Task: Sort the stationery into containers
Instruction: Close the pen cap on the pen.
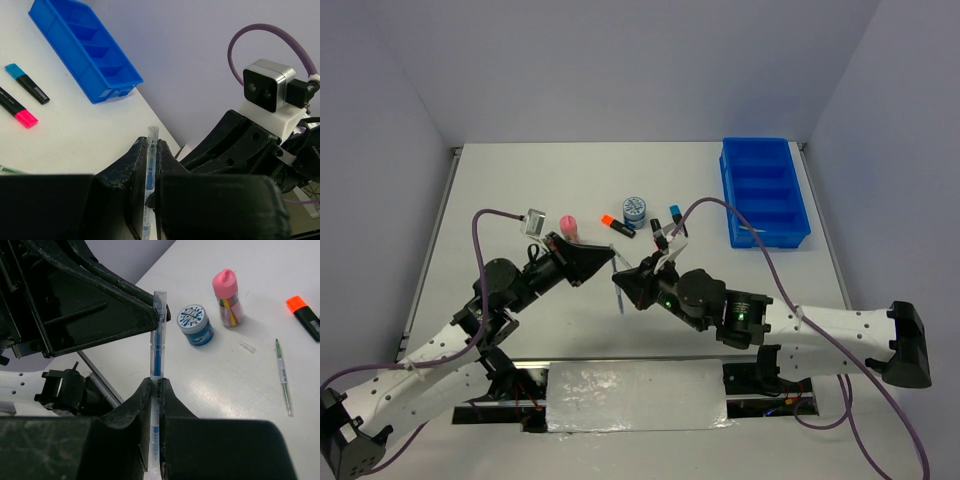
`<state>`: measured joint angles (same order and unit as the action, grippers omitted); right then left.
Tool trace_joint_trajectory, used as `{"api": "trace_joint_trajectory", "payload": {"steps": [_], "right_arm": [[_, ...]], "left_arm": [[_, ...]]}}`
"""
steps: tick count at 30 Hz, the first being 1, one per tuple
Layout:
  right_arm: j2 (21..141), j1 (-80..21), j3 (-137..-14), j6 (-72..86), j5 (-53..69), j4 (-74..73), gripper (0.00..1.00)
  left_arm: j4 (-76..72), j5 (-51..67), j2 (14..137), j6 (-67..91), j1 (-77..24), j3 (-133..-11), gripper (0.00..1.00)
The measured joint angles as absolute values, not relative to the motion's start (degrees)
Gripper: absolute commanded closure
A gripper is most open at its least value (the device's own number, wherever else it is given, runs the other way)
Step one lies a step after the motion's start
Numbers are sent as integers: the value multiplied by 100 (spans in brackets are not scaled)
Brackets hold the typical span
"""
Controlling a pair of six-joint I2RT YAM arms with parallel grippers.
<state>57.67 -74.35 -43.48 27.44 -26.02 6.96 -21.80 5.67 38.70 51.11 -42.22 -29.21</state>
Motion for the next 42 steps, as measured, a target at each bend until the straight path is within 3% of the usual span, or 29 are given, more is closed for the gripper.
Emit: {"api": "trace_joint_trajectory", "payload": {"steps": [4, 8, 10, 13, 16, 20, 22, 23, 27, 29, 32, 36, 37, 40, 41, 42], "right_arm": [[5902, -7417, -4541, 2681, -2676, 576, 100], [5951, -7402, -4674, 2510, -2698, 478, 100], [5957, -7395, -4707, 2346, -2672, 539, 100], [6031, -7363, -4884, 2117, -2635, 598, 100], [6134, -7345, -4886, 2023, -2596, 727, 100], [6167, -7347, -4886, 1955, -2563, 768, 100], [6167, -7345, -4886, 1916, -2521, 770, 99], [6167, -7343, -4886, 1881, -2504, 773, 95], [6143, -7310, -4827, 1767, -2290, 910, 52], [6130, -7295, -4731, 1710, -2104, 1037, 50], [6114, -7255, -4563, 1691, -1852, 1238, 56], [6110, -7260, -4495, 1710, -1437, 1540, 100], [6099, -7258, -4486, 1723, -1391, 1577, 100], [6066, -7242, -4462, 1719, -1295, 1726, 100], [6055, -7236, -4456, 1719, -1258, 1750, 100], [6053, -7236, -4453, 1715, -1229, 1761, 100]], "left_arm": [[-2200, 517, 3841, 5076, -4211, -2921, 96], [-2239, 484, 3837, 4954, -4204, -2926, 59], [-2187, 534, 3837, 4899, -4209, -2936, 54], [-1992, 644, 3863, 4807, -4224, -2961, 60], [-1874, 722, 3868, 4705, -4222, -3087, 60], [-1817, 821, 3900, 4593, -4209, -3127, 99], [-1817, 854, 3913, 4493, -4206, -3142, 100], [-1822, 886, 3918, 4460, -4200, -3148, 100], [-1852, 1066, 3868, 4252, -4174, -3153, 100], [-1887, 1295, 3795, 4174, -4185, -3177, 100], [-1890, 1584, 3662, 4036, -4217, -3238, 100], [-1852, 1763, 3597, 3850, -4222, -3315, 100], [-1839, 1791, 3603, 3789, -4219, -3347, 100], [-1841, 1826, 3634, 3750, -4219, -3430, 76], [-1839, 1831, 3636, 3743, -4219, -3441, 59], [-1846, 1831, 3636, 3732, -4219, -3444, 51]]}}
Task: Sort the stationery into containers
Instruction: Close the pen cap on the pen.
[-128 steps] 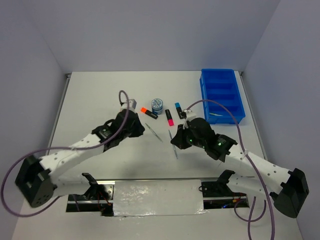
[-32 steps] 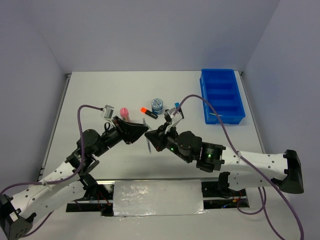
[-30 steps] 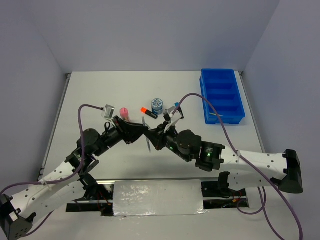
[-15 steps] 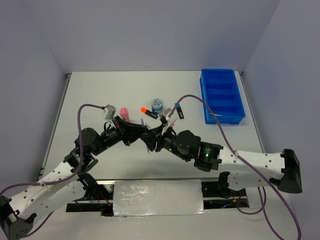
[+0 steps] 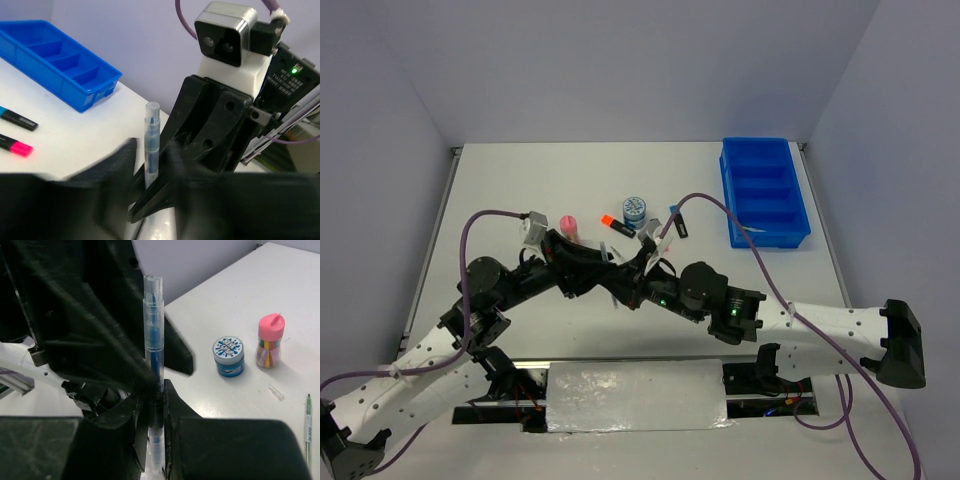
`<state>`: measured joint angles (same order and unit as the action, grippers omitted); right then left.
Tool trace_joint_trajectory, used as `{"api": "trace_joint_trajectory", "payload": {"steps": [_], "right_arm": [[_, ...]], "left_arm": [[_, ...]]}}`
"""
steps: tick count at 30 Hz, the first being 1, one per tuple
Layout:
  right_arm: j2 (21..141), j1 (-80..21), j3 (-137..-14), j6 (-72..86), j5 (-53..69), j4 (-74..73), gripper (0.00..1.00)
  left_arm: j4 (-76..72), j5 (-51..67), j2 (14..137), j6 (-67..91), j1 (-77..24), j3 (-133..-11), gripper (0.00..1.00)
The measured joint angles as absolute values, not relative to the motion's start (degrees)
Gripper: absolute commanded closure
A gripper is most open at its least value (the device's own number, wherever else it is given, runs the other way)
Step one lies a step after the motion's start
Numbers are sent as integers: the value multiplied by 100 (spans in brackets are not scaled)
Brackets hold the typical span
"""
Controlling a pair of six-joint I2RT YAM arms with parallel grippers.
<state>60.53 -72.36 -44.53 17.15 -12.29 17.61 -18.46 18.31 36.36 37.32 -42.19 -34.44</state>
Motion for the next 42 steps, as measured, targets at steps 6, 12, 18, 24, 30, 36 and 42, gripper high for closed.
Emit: {"api": "trace_joint_trajectory", "payload": {"steps": [6, 12, 18, 24, 30, 36, 42], "right_arm": [[6049, -7236, -4421, 1691, -1164, 1758, 100], [6049, -7234, -4421, 1686, -1177, 1754, 100], [6014, -7234, -4423, 1684, -1173, 1745, 100], [5968, -7234, -4421, 1682, -1177, 1717, 100], [5968, -7234, -4427, 1634, -1223, 1627, 100], [6040, -7199, -4672, 1433, -1313, 1347, 100], [6257, -6790, -5247, 1245, -843, 864, 100]], "left_arm": [[-1498, 1721, 3721, 3612, -4222, -3767, 24], [-1096, 1481, 3820, 3439, -4222, -4388, 33], [-895, 1337, 3957, 3326, -4222, -4587, 53], [-801, 1334, 4141, 3321, -4222, -4578, 62], [-810, 1444, 4154, 3326, -4248, -4574, 100], [-930, 1459, 4165, 3345, -4241, -4560, 100], [-1507, 1249, 4165, 3369, -4154, -4372, 100]]}}
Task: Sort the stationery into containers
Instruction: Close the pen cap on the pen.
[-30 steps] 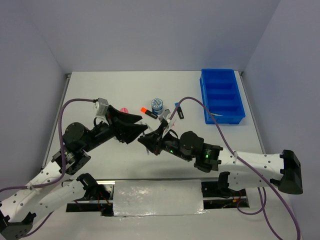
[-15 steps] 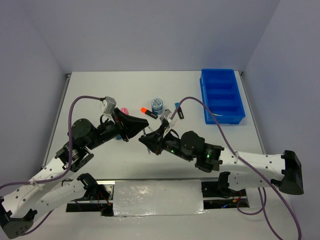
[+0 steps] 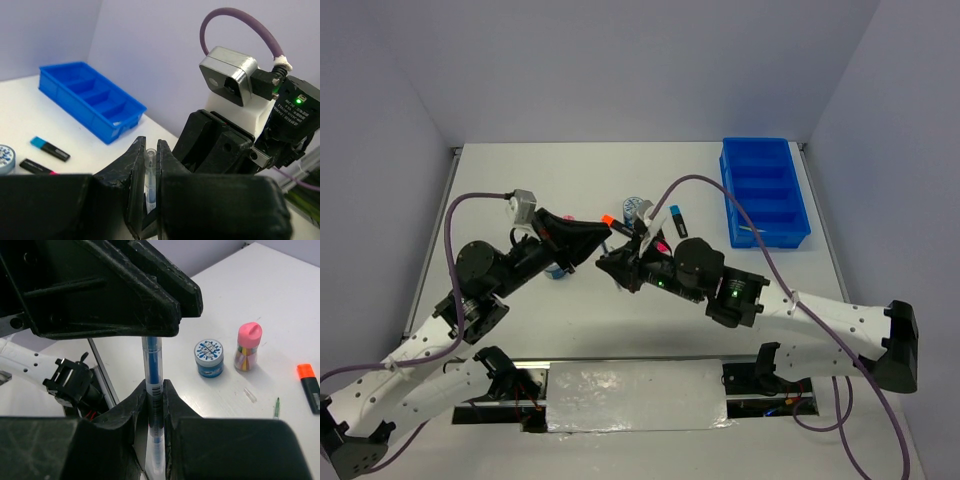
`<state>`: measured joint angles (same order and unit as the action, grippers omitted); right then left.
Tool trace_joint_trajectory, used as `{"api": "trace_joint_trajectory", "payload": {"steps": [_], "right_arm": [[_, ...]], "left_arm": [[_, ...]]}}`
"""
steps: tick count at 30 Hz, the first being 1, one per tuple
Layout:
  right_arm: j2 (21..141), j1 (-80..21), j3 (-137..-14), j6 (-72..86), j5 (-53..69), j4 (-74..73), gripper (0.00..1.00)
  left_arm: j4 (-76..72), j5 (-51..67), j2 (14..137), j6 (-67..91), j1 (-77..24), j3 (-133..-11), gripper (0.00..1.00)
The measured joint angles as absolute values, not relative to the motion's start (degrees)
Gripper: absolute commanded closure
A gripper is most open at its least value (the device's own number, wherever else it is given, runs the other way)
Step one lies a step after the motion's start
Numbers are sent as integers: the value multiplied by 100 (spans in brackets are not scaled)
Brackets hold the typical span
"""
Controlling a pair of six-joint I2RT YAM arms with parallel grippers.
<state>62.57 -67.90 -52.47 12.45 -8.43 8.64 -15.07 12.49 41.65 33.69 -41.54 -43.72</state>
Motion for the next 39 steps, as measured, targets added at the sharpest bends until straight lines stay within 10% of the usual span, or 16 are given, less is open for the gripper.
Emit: {"api": "trace_joint_trajectory", "payload": {"steps": [28, 39], "right_arm": [[7116, -5826, -7752, 1017, 698, -2329, 100], [6949, -5754, -6689, 1590, 725, -473, 100]], "left_arm": [[-3719, -768, 4519, 3452, -5019, -3627, 100], [-902, -954, 5183, 2270, -5188, -5631, 100]]}}
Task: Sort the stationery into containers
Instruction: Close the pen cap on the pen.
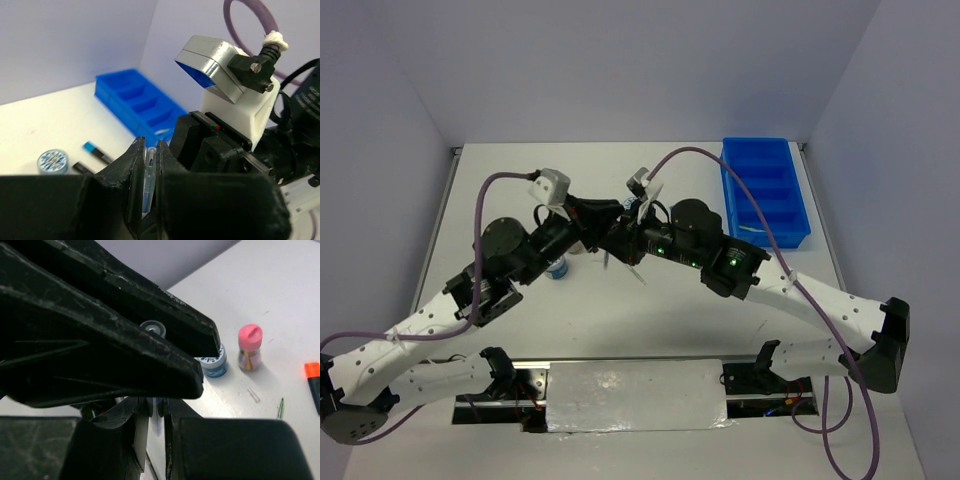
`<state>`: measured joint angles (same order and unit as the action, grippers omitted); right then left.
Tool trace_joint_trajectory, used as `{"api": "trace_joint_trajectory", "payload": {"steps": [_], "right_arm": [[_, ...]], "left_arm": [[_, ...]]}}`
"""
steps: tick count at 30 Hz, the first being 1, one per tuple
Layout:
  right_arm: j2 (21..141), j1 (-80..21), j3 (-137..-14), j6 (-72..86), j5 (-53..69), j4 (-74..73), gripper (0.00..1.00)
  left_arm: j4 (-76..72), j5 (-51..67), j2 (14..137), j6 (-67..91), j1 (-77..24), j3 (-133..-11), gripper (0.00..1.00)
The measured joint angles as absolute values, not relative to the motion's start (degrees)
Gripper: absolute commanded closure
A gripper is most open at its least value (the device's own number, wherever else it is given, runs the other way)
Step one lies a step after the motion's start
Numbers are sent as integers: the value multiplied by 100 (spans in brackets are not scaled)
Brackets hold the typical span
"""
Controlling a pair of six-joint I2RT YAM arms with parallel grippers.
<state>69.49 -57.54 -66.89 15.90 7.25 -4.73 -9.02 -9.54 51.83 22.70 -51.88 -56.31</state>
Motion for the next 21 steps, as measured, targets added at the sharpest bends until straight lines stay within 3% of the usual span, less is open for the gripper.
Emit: {"api": "trace_joint_trajectory", "payload": {"steps": [3, 5, 6, 8, 9, 12, 13, 21], "right_arm": [[6820, -5710, -6228, 1787, 534, 73, 100], [6790, -5699, -6139, 1855, 434, 47, 100], [6794, -5695, -6139, 1863, 401, 3, 100], [6796, -5697, -6136, 1859, 342, -25, 100], [6792, -5697, -6136, 1837, 333, -8, 100], [6611, -5627, -5933, 1914, 298, 189, 100], [6530, -5566, -5817, 1970, 246, 290, 100], [6364, -4449, -4899, 2683, -320, 663, 100]], "left_arm": [[-281, -858, 5502, 1938, -5194, -6071, 99], [-126, -797, 5599, 1809, -5207, -6152, 88], [-102, -775, 5621, 1769, -5207, -6152, 75], [-86, -749, 5623, 1767, -5212, -6152, 62], [-80, -775, 5614, 1791, -5216, -6152, 43], [115, -1245, 5520, 1953, -5196, -6152, 5], [231, -1459, 5492, 2064, -5229, -6165, 1], [2615, -3570, 5975, 3492, -5457, -7594, 1]]}}
